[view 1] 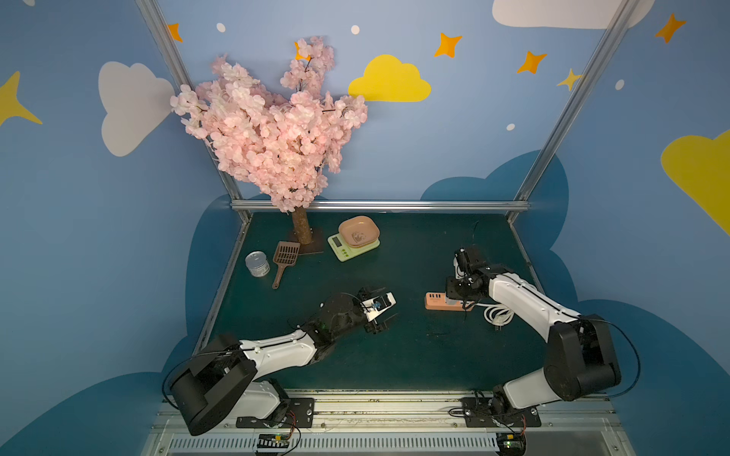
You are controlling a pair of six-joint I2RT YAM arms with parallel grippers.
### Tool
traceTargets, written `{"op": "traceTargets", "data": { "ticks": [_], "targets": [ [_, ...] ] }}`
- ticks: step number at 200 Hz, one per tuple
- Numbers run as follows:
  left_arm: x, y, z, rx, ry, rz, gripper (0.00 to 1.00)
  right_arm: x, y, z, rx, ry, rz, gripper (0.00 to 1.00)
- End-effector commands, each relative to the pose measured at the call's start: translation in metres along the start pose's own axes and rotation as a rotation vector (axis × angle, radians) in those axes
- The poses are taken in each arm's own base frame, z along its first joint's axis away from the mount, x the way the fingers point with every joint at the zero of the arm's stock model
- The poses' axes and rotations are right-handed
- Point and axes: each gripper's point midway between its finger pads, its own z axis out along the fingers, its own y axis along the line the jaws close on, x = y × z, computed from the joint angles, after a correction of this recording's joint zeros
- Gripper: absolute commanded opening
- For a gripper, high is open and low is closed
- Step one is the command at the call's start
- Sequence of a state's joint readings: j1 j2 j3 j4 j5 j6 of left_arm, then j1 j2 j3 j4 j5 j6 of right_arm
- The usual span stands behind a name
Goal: Charge the electronic scale
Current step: Insert the plug into the socket.
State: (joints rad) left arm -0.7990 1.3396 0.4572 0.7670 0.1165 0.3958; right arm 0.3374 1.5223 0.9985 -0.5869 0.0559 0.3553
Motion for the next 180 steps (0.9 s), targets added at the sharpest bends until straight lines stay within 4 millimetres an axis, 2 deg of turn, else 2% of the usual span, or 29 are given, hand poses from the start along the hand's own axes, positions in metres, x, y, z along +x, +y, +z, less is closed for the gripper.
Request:
{"op": "traceTargets", "data": {
  "ticks": [1,90,117,133,156,180],
  "targets": [
    [-0.010,0.000,-0.003,0.004,-0.035,-0.006,0.83,0.070,0.000,0.027,-0.025,0.288,0.005,0.00],
    [-0.010,0.000,-0.004,0.001,-0.035,-0.006,0.83,0.065,0.001,0.028,0.027,0.283,-0.031,0.00],
    [-0.010,0.001,-0.004,0.000,-0.034,-0.007,0.84,0.056,0.004,0.020,0.012,0.254,-0.036,0.06],
    [-0.011,0.001,-0.003,-0.001,-0.036,-0.005,0.84,0.049,0.006,0.016,-0.001,0.233,-0.042,0.15],
    [-0.010,0.001,-0.003,0.000,-0.034,-0.006,0.84,0.036,0.009,0.007,-0.026,0.187,-0.049,0.39],
    [-0.009,0.000,-0.004,-0.001,-0.029,-0.005,0.84,0.022,0.011,-0.011,-0.058,0.129,-0.051,0.63]
  ]
}}
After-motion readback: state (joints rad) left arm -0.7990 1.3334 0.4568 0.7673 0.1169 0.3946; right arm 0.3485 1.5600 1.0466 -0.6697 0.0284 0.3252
